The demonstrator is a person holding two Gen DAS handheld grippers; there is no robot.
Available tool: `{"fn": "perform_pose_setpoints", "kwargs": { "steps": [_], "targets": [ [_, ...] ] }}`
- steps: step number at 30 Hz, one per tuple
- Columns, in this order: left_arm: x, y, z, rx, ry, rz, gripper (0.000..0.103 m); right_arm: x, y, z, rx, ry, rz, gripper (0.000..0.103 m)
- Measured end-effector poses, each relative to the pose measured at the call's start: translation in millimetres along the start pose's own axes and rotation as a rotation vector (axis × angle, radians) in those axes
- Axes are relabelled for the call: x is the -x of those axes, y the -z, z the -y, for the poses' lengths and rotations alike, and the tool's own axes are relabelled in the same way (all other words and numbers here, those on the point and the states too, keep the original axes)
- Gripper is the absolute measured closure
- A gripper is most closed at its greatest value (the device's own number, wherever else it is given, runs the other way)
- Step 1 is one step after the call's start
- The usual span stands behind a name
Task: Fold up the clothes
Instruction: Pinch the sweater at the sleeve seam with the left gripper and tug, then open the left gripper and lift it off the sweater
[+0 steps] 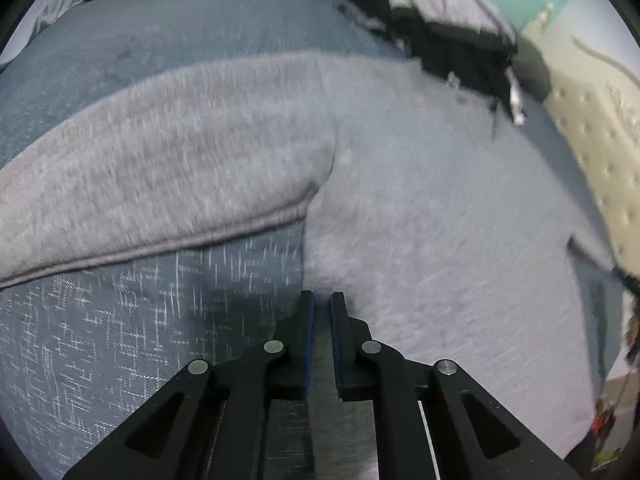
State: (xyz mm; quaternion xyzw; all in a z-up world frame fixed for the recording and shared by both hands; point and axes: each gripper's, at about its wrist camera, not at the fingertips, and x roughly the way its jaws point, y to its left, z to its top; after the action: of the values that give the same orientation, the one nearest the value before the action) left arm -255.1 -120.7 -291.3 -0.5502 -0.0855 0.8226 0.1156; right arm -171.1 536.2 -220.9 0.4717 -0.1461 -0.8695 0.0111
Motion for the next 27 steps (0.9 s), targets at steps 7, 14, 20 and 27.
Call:
{"fn": "perform_pose_setpoints", "kwargs": {
  "steps": [7, 14, 20, 27],
  "targets": [
    [8, 11, -2, 0.026, -0.01, 0.017, 0.094, 4, -7, -3, 0.042, 0.031, 0.02, 0.068],
    [27, 16, 13, 0.009, 0.005, 0.055, 0.082, 9, -15, 4, 0.046, 0.052, 0.029, 0.065],
    [35, 18, 30, 0.009, 0.027, 0.095, 0.062, 10, -25, 32, -0.011, 0.06, 0.015, 0.056],
    [33, 26, 48, 0.013, 0.053, 0.12, 0.059, 16, -30, 105, -0.138, 0.176, 0.02, 0.055]
  ]
}}
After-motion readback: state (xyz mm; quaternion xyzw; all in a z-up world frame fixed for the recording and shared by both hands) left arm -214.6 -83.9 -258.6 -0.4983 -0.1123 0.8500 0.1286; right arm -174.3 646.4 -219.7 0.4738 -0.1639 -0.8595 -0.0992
